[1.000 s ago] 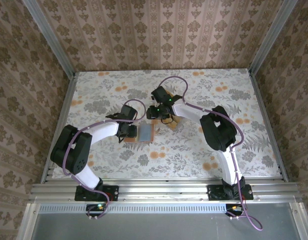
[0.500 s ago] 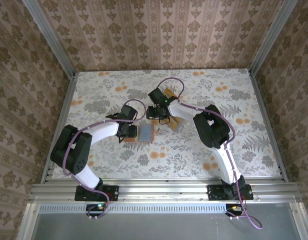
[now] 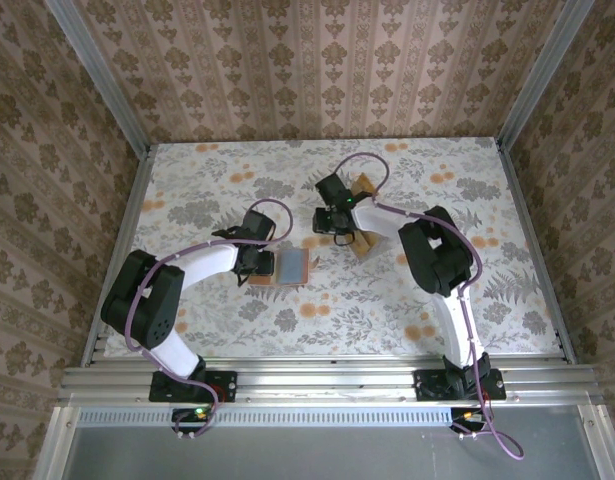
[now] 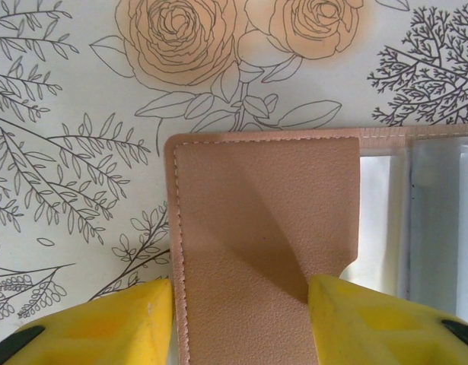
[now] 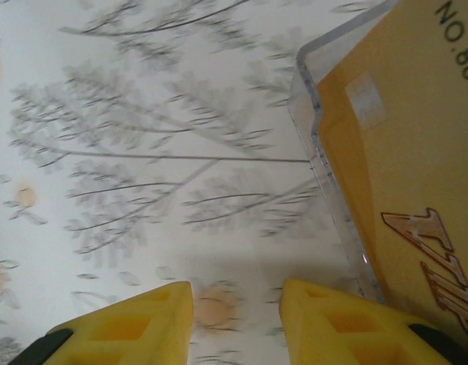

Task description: Put the credit cards into the card holder

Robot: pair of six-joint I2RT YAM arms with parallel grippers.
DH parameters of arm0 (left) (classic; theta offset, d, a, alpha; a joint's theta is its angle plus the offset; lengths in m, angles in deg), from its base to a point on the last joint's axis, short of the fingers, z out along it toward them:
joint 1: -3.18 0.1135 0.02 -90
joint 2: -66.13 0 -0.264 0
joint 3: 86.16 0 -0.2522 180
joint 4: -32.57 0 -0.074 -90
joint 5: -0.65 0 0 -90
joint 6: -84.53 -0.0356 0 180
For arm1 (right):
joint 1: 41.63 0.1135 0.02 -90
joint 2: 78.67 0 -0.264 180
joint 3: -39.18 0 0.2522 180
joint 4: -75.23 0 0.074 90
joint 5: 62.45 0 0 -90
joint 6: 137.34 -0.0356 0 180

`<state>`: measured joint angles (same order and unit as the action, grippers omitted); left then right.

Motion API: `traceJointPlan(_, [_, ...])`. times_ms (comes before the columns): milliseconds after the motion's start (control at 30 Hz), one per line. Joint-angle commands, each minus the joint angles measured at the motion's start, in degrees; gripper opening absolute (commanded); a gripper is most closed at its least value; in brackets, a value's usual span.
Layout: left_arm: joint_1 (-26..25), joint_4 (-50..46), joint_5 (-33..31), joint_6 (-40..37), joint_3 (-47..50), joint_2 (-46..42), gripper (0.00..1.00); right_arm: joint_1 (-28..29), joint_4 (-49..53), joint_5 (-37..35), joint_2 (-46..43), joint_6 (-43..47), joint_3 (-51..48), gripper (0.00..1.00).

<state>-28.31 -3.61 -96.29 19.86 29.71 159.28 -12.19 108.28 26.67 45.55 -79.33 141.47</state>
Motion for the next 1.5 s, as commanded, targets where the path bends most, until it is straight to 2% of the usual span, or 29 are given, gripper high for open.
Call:
traceJointPlan(0, [-0.58,-1.67,-0.52,0.86,-0.69,-1.81,0.51,-3.72,2.99,-2.56,-2.14,1.33,-2.78,0.39])
traceJointPlan(267, [-1.03,-1.08,-0.01,2.15,0.03,-2.09,0.51,-3.94,3.99,7.89,-9.70,3.61,-2.11,0.41])
traceJointPlan(433, [-1.34,-0.44,0.13,2.80,0.23,-1.89,0.51,-0.72,3.69,11.02,-14.97,2.40,-6.55,0.51])
traceJointPlan(633, [-1.45,-0.09,0.03,2.89,0.27,-1.50,0.51,4.51,1.44,9.93,-19.76,-0.77,-16.42,0.60])
traceJointPlan(867, [-1.47,0.05,0.17,2.81,0.36,-1.55,0.51,7.66,-0.88,7.25,-21.73,-2.77,-24.25,0.60])
traceJointPlan(967, [-1.54,0.27,0.26,2.80,0.49,-1.41,0.51,7.66,-2.13,7.96,-21.32,-3.34,-25.33,0.53])
traceJointPlan(1167, [-1.65,0.38,0.35,2.80,0.19,-1.30,0.51,7.53,-3.99,10.37,-20.76,-4.08,-25.25,0.19])
traceJointPlan(1267, [-1.79,0.40,0.57,2.69,-0.50,-0.88,0.51,6.80,-4.17,10.47,-20.78,-3.89,-24.81,0.06])
traceJointPlan(1367, [-1.90,0.36,0.61,2.21,-1.81,-0.25,0.51,5.24,-3.96,9.87,-21.21,-3.57,-24.63,0.00])
traceJointPlan(1467, [-1.99,0.33,0.79,1.58,-3.63,0.81,0.51,2.69,-4.02,9.54,-21.81,-3.36,-24.98,0.00])
